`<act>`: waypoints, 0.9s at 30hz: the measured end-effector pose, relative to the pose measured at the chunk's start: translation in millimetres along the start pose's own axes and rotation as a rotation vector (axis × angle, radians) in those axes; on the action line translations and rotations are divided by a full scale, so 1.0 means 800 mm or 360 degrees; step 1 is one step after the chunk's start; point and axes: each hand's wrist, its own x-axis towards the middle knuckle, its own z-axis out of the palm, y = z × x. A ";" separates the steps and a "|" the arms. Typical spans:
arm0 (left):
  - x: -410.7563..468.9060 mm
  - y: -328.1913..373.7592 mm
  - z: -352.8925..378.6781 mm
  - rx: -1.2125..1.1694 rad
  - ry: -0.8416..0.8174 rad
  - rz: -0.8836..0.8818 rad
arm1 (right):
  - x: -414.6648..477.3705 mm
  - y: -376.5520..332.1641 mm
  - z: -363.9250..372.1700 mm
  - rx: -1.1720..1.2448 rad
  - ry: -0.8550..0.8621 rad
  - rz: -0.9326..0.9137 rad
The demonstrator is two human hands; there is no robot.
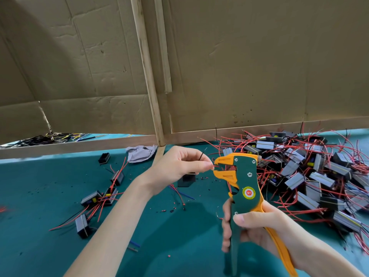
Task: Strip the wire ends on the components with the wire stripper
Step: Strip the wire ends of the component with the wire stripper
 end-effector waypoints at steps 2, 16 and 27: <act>-0.002 0.002 -0.002 -0.0008 -0.0033 0.0007 | 0.000 0.000 -0.001 -0.0004 -0.0009 -0.0008; -0.005 0.007 -0.005 0.0017 -0.0113 0.0001 | -0.002 -0.002 0.000 -0.0067 0.0105 0.0036; -0.001 -0.001 -0.003 -0.0107 -0.0111 0.0046 | -0.005 0.001 0.015 -0.0102 0.0336 0.0013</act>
